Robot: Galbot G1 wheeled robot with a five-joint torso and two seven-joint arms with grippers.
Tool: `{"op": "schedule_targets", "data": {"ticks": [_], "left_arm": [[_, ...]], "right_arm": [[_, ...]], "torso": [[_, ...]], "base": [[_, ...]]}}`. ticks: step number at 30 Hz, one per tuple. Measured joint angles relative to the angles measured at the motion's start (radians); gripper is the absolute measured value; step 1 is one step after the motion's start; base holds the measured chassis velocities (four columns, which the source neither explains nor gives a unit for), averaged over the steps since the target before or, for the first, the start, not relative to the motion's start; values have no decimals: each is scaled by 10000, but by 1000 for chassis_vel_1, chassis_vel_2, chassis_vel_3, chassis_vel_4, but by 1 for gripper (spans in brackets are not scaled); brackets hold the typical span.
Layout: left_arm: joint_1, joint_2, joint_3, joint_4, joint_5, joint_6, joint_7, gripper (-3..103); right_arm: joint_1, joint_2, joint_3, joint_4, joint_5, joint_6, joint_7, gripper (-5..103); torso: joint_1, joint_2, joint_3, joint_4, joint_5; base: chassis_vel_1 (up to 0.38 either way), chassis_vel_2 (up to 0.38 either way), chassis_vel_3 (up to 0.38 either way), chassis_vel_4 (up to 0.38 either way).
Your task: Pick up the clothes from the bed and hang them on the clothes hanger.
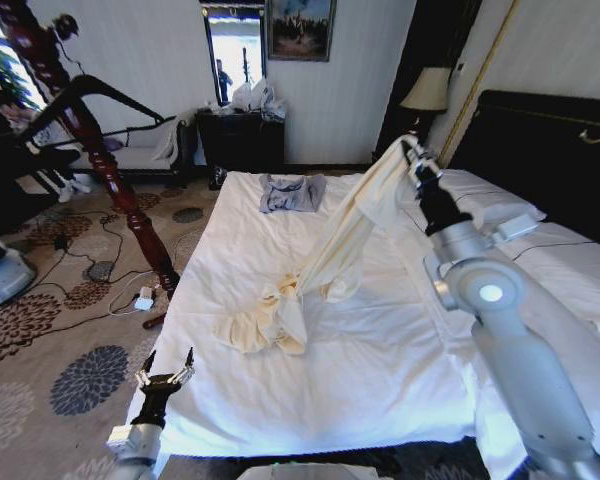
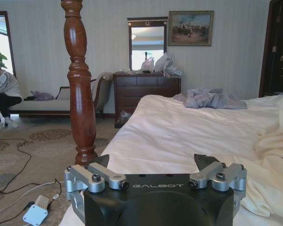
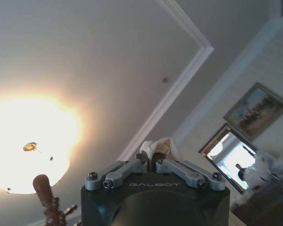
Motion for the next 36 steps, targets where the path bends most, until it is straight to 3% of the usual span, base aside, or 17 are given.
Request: {"op": "schedule_targets", "data": {"ticks": [7, 11, 14, 15, 16, 17, 20, 22, 24, 26, 27, 28, 30, 32, 34, 35, 36], "left_arm": [[-3, 13, -58, 62, -35, -41, 4, 100], [-1, 3, -48, 82, -39, -68, 6, 100], [0, 18, -43, 82, -45, -71, 10, 100], [-2, 45, -46, 84, -49, -71, 11, 100], [-5, 62, -48, 91, -49, -72, 11, 100], [-5, 62, -48, 91, -49, -72, 11, 100], [-5, 104, -29, 117, -52, -76, 12, 100], [-3, 118, -24, 125, -53, -76, 12, 100], [-4, 168, -20, 137, -76, -78, 9, 100], [-6, 199, -19, 137, -114, -79, 8, 100], [-6, 199, -19, 137, -114, -79, 8, 100], [-5, 221, -19, 136, -136, -79, 11, 100], [2, 255, -25, 132, -161, -80, 11, 100], [26, 291, -38, 126, -182, -84, 9, 100], [34, 302, -42, 123, -187, -85, 9, 100], [50, 316, -50, 117, -192, -89, 10, 100], [89, 349, -68, 97, -201, -97, 9, 100]], "right_arm": [[273, 47, 286, -480, 56, 256, -154, 2], [-791, 7, 571, -587, -575, 215, 104, 2], [-2086, -158, 797, -752, -1705, -575, 1404, 2], [-2779, -343, 926, -910, -2595, -1321, 2496, 2], [-3226, -469, 1066, -1002, -3199, -1706, 2944, 2], [-3226, -469, 1066, -1002, -3199, -1706, 2944, 2], [-4454, -796, 1768, -1047, -4720, -2668, 3737, 2], [-4701, -854, 1955, -1019, -5048, -2965, 4032, 2], [-5383, -988, 2520, -901, -5836, -3933, 5164, 2], [-5847, -1025, 2824, -810, -6132, -4510, 6180, 2], [-5847, -1025, 2824, -810, -6132, -4510, 6180, 2], [-6124, -1015, 2925, -786, -6372, -4741, 6836, 2], [-6509, -925, 3009, -726, -6739, -4875, 7302, 1], [-6924, -791, 3108, -540, -7109, -5086, 7400, 10], [-7032, -757, 3131, -486, -7292, -5170, 7407, 10], [-7174, -714, 3164, -429, -7657, -5292, 7406, 16], [-7464, -685, 3314, -401, -9080, -5653, 7290, 21]], "torso": [[1, 0, 0, 1, 1], [0, 1, 0, 1, 0], [-1, 1, -2, -3, 5], [0, 0, -1, 0, 3], [1, 0, 0, 0, 7], [1, 0, 0, 0, 7], [0, 1, -2, -4, 2], [-1, 1, -2, -4, 3], [0, 1, -1, 0, -1], [0, 1, -2, -2, 0], [0, 1, -2, -2, 0], [0, 1, -2, -3, 1], [0, 1, -2, 0, 0], [0, 1, -2, 0, 1], [0, 1, -2, 0, 1], [-1, 1, -2, -1, 1], [-1, 1, -1, 1, 3]], "base": [[0, 0, 0, 0], [0, 0, 0, 0], [0, 0, 0, 0], [0, 0, 0, 0], [0, 0, 0, 0], [0, 0, 0, 0], [0, 0, 0, 0], [0, 0, 0, 0], [0, 0, 0, 0], [0, 0, 0, 0], [0, 0, 0, 0], [0, 0, 0, 0], [0, 0, 0, 0], [0, 0, 0, 0], [0, 0, 0, 0], [0, 0, 0, 0], [0, 0, 0, 0]]}}
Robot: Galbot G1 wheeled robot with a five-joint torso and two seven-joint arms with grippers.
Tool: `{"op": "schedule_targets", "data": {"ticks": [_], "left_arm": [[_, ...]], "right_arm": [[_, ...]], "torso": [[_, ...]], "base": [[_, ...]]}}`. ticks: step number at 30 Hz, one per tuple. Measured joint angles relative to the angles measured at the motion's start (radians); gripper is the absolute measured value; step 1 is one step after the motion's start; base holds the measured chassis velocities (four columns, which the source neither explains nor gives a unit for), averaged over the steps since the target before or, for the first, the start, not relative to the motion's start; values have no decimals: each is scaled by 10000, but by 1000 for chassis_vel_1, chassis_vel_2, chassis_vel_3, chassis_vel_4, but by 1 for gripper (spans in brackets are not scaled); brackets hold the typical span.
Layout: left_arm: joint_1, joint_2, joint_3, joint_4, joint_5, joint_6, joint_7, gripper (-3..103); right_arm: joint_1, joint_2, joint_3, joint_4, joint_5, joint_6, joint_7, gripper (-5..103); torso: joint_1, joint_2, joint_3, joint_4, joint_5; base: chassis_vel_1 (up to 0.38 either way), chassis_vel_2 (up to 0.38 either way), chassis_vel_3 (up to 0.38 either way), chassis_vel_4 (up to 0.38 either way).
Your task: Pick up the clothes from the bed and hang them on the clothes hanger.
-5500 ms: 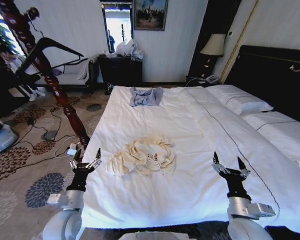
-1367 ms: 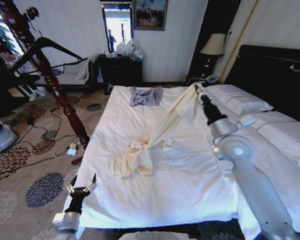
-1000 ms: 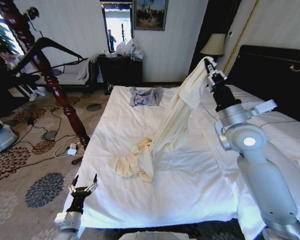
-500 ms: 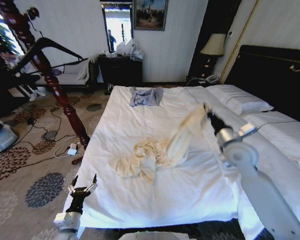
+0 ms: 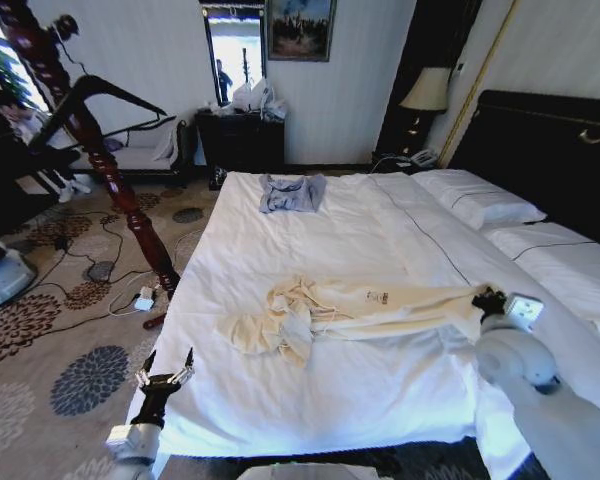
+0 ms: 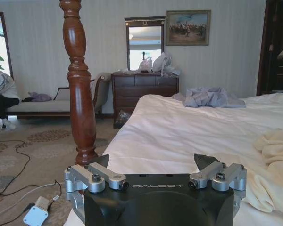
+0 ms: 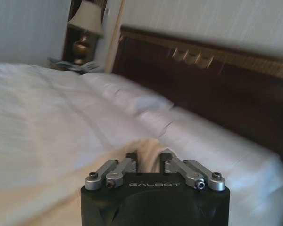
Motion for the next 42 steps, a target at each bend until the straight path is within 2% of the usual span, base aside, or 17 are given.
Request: {"op": "schedule_targets", "data": {"ticks": [2, 4, 5, 9, 13, 14, 17, 18, 21, 22, 26, 29, 33, 36, 38, 39, 42], "left_arm": [[13, 10, -6, -7, -3, -3, 0, 100], [49, 37, -32, -35, -27, -14, -6, 100], [79, 51, -57, -66, -52, -26, -12, 100], [116, 60, -105, -87, -98, -56, -23, 100], [155, 68, -122, -110, -151, -102, -29, 100], [156, 70, -123, -111, -158, -106, -29, 100], [125, 87, -122, -110, -192, -114, -43, 100], [125, 87, -122, -110, -192, -114, -43, 100], [94, 95, -112, -110, -273, -116, -58, 100], [94, 95, -112, -110, -273, -116, -58, 100], [86, 116, -169, -111, -412, -123, -68, 100], [94, 123, -243, -100, -476, -146, -69, 100], [115, 96, -320, -74, -505, -170, -75, 100], [152, 0, -365, -190, -477, -171, -80, 100], [157, -15, -369, -219, -469, -169, -80, 100], [187, -74, -387, -345, -414, -137, -83, 100], [247, -194, -423, -591, -292, -47, -84, 100]], "right_arm": [[-82, -20, 49, 1, -468, -169, -32, 27], [-570, -301, 273, 161, -1760, -1081, -69, 32], [-1191, -681, 499, 534, -1936, -1680, 1, 42], [-2114, -1266, 703, 837, -1661, -1830, 121, 54], [-2092, -1635, 436, 874, 344, -1941, 802, 59], [-1937, -1649, 332, 875, 842, -1941, 906, 71], [-846, -1717, -203, 1108, 5042, -1929, 1661, 87], [-846, -1717, -203, 1108, 5042, -1929, 1661, 87], [84, -1783, -547, 1314, 8883, -1896, 3477, 96], [84, -1783, -547, 1314, 8883, -1896, 3477, 96], [727, -1884, -773, 1909, 11869, -1870, 4916, 100], [921, -1982, -864, 2460, 12319, -1861, 4992, 100], [1009, -2181, -1205, 2780, 10320, -1853, 3536, 100], [1346, -2546, -2316, 1961, 5971, -1846, -152, 100], [1488, -2550, -2563, 1840, 5519, -1847, -451, 100], [2256, -2497, -3657, 1346, 4224, -1824, -1396, 100], [4206, -1920, -6179, 401, 3689, -1516, -2224, 100]], "torso": [[0, -1, 0, 0, 0], [1, 0, 0, 0, 0], [0, 0, -1, -5, -1], [0, 0, 0, -5, -6], [0, 0, 0, -5, -1], [0, 0, 0, -5, -1], [2, -1, 1, 0, 0], [2, -1, 1, 0, 0], [2, 0, 1, -1, -3], [2, 0, 1, -1, -3], [3, -1, 2, -2, -2], [2, 0, 1, -4, -4], [2, 0, 1, -2, -5], [1, 0, 1, -5, -5], [2, -1, 1, -5, -3], [2, -1, 1, -4, -1], [2, -2, 2, 2, 1]], "base": [[0, 0, 0, 0], [0, 0, 0, 0], [0, 0, 0, 0], [0, 0, 0, 0], [0, 0, 0, 0], [0, 0, 0, 0], [0, 0, 0, 0], [0, 0, 0, 0], [0, 0, 0, 0], [0, 0, 0, 0], [0, 0, 0, 0], [0, 0, 0, 0], [0, 0, 0, 0], [0, 0, 0, 0], [0, 0, 0, 0], [0, 0, 0, 0], [0, 0, 0, 0]]}}
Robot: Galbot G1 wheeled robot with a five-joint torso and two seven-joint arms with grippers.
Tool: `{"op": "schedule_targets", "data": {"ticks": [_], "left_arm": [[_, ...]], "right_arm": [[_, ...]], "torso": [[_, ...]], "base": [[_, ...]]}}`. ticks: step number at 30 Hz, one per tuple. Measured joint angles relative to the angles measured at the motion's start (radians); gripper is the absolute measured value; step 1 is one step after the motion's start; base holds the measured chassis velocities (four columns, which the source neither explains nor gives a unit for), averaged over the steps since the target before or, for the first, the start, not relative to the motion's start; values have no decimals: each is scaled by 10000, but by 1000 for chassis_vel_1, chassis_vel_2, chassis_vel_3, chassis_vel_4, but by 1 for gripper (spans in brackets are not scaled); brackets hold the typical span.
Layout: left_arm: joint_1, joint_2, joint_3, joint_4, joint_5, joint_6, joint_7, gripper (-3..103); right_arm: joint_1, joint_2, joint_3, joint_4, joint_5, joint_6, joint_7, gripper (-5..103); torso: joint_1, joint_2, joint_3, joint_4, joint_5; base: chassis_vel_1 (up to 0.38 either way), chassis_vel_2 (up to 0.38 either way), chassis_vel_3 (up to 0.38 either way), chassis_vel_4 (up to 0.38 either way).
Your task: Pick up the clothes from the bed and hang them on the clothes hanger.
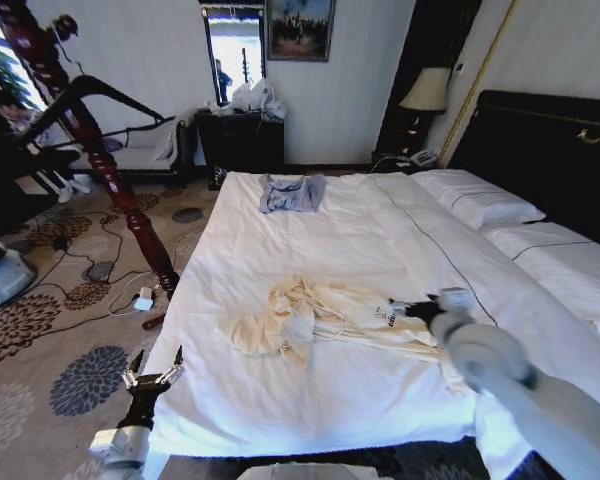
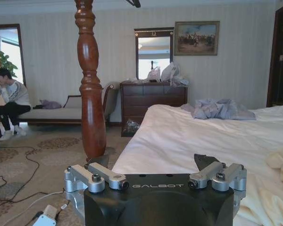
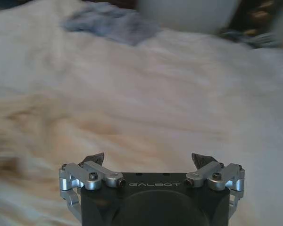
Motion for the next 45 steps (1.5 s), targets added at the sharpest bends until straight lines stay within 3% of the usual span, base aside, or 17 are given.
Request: {"op": "schedule_targets", "data": {"ticks": [1, 2, 5, 8, 15, 21, 26, 27, 29, 32, 33, 34, 38, 40, 41, 45], "left_arm": [[0, 0, 0, 0, 0, 0, 0, 100], [10, -42, -15, -74, 24, 32, -3, 100], [13, -107, -41, -131, 48, 60, -6, 100], [23, -215, -107, -179, 76, 79, -21, 100], [46, -289, -217, -159, 78, 81, -26, 100], [-4, -325, -183, -120, 133, 84, -31, 100], [-68, -319, -131, -91, 157, 112, -50, 100], [-81, -311, -110, -89, 164, 123, -58, 100], [-87, -306, -98, -87, 168, 132, -63, 100], [-124, -263, -64, -68, 180, 157, -76, 100], [-132, -253, -54, -57, 182, 161, -79, 100], [-132, -253, -54, -57, 182, 161, -79, 100], [-159, -229, -3, 24, 192, 169, -87, 100], [-166, -221, 3, 39, 195, 169, -87, 100], [-185, -202, 17, 77, 198, 169, -89, 100], [-236, -175, 39, 141, 201, 171, -93, 100]], "right_arm": [[0, 0, 0, 0, 0, 0, 0, 100], [527, 232, -771, -267, -26, 221, -104, 100], [1164, 560, -1775, -655, -236, 447, -166, 100], [1994, 1032, -3176, -1465, -864, 44, 230, 100], [2201, 1407, -3723, -1996, -618, -282, 764, 100], [2334, 1700, -3882, -2575, -1050, -274, 893, 103], [2224, 1773, -3882, -2711, -1093, -291, 1129, 95], [2191, 1796, -3888, -2789, -1230, -292, 1207, 84], [2176, 1805, -3893, -2833, -1357, -293, 1240, 79], [2113, 1793, -3905, -3043, -2508, -251, 1139, 62], [2103, 1784, -3901, -3066, -2677, -220, 1092, 62], [2103, 1784, -3901, -3066, -2677, -220, 1092, 62], [2048, 1792, -3829, -3075, -2973, -22, 1029, 41], [2033, 1798, -3821, -3061, -3058, 64, 1016, 41], [1990, 1807, -3796, -3002, -3203, 251, 979, 30], [1874, 1795, -3702, -2802, -3230, 402, 889, 19]], "torso": [[0, 0, 0, 0, 0], [0, 0, 0, 0, -1], [0, 0, 0, -1, -4], [0, 0, 0, -1, -5], [-1, 1, -1, -7, -4], [0, 0, -1, -6, -3], [-1, 1, -1, -5, -4], [0, 1, -1, -5, -4], [0, 0, -1, -4, -3], [0, 1, -1, -5, -3], [0, 1, -1, -5, -3], [0, 1, -1, -5, -3], [0, 0, -1, -4, -3], [0, 0, -1, -4, -3], [0, 1, -1, -4, -4], [0, 1, -1, -5, -3]], "base": [[0, 0, 0, 0], [0, 0, 0, 0], [0, 0, 0, 0], [0, 0, 0, 0], [0, 0, 0, 0], [0, 0, 0, 0], [0, 0, 0, 0], [0, 0, 0, 0], [0, 0, 0, 0], [0, 0, 0, 0], [0, 0, 0, 0], [0, 0, 0, 0], [0, 0, 0, 0], [0, 0, 0, 0], [0, 0, 0, 0], [0, 0, 0, 0]]}}
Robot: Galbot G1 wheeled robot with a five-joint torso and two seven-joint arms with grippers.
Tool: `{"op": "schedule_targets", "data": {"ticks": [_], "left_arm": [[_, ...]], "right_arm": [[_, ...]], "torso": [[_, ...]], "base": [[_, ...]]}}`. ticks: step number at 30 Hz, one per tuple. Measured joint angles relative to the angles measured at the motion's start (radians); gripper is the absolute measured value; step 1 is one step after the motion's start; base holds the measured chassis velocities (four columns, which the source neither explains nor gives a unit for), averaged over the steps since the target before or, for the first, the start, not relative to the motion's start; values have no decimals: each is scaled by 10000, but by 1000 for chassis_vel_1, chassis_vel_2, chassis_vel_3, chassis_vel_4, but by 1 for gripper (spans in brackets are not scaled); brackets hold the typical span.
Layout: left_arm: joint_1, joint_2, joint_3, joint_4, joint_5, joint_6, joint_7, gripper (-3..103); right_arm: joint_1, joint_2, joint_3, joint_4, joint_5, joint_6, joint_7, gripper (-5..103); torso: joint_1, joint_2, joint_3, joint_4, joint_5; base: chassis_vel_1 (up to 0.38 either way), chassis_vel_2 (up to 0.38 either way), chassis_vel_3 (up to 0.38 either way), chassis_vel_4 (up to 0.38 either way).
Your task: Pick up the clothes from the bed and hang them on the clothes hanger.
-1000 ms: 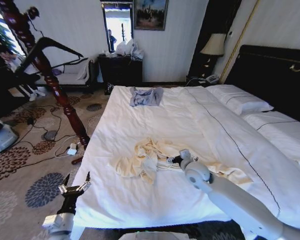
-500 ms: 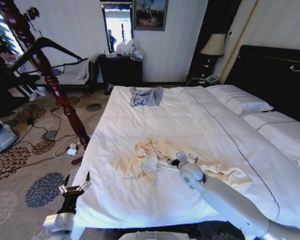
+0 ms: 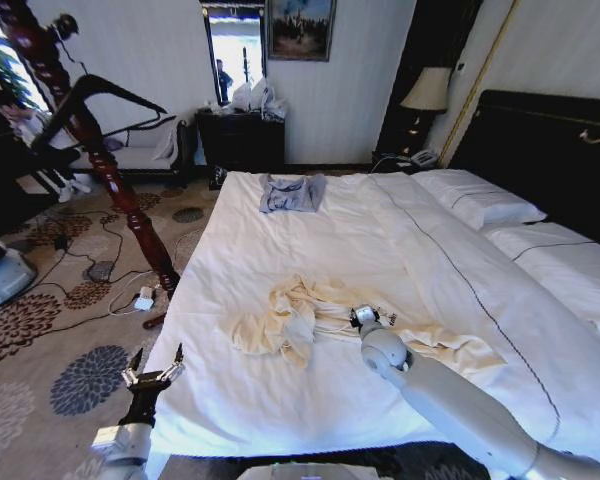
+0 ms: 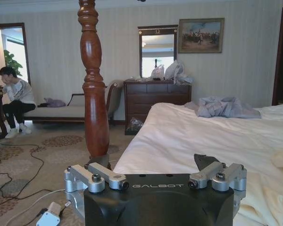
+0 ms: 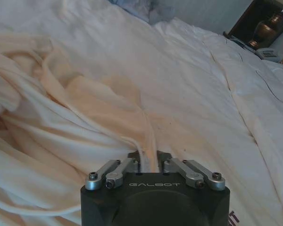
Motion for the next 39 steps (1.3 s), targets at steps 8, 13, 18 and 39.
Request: {"op": "schedule_targets", "data": {"ticks": [8, 13, 18, 39], "left_arm": [[-96, 7, 73, 119, 15, 4, -3, 100], [-123, 9, 82, 158, 18, 5, -4, 100], [-126, 12, 82, 171, 19, 5, -4, 100], [-113, -59, 114, 174, 114, -33, -1, 100]], "right_arm": [[-185, -153, 127, 186, 43, 16, -90, 1], [-366, -300, 243, 328, 112, -36, -72, 16], [-653, -598, 522, 701, 334, -232, -41, 38], [-857, -337, 701, 384, 38, 75, -320, 30]], "torso": [[0, 0, 0, 0, 0], [0, 0, 0, 0, 0], [-1, 0, 0, -1, 0], [-2, 1, 0, 1, 0]], "base": [[0, 0, 0, 0], [0, 0, 0, 0], [0, 0, 0, 0], [0, 0, 0, 0]]}}
